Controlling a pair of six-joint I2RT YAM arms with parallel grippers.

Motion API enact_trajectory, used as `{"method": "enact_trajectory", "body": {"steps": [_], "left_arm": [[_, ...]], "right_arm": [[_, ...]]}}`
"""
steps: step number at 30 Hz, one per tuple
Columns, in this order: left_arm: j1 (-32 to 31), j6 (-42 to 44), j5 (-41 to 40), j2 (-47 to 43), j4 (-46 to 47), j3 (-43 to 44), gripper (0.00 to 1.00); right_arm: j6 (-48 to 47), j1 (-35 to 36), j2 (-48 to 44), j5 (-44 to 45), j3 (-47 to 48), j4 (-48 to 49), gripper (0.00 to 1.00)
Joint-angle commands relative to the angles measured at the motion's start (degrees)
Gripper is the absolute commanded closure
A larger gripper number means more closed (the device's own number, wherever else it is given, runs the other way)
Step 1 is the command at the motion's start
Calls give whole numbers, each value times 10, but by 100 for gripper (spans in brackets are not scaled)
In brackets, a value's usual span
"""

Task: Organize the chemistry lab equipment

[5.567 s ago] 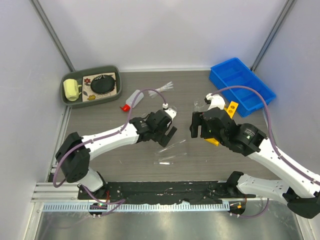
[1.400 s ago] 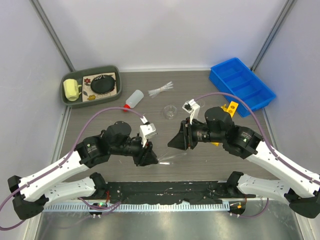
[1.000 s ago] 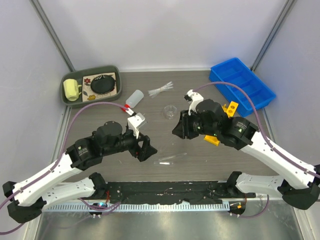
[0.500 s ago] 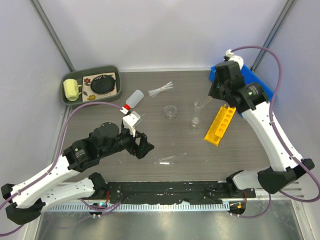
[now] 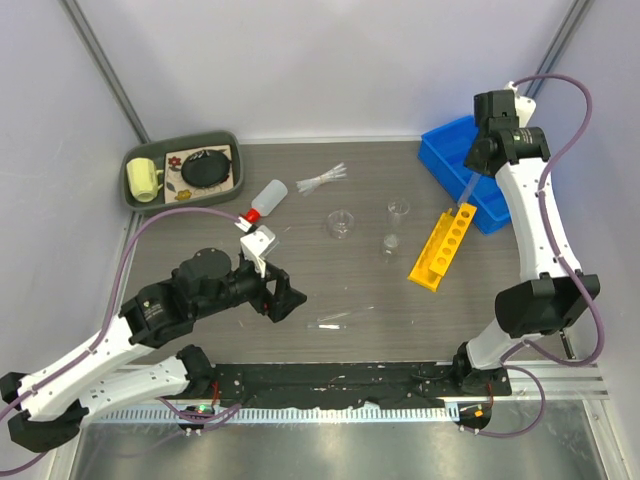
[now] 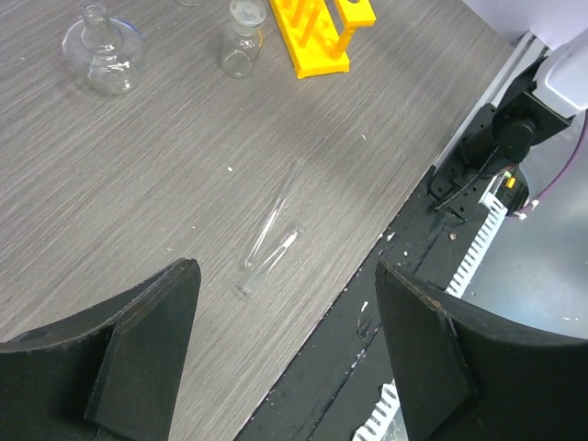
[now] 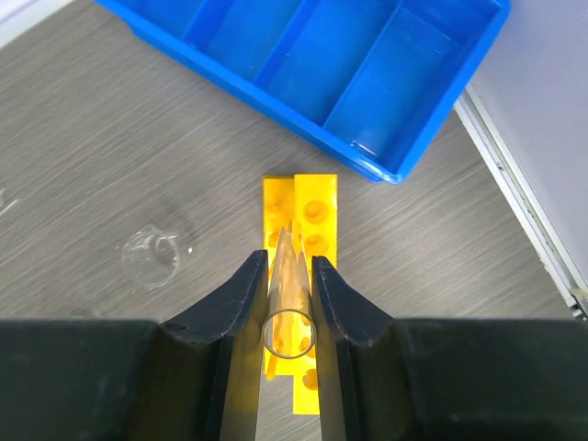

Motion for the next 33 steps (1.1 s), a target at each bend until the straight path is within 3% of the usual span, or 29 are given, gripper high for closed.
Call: {"method": "enact_trajectory", "body": {"steps": [1,33], "left_arm": [[1,-7,25,-3,9,-2,19],[1,-6,34,-12,8,-5,18]], "right_arm": [[-17,-32,13,5,21,3,96],[-21,-63,64,-16,-84,76,96]]}}
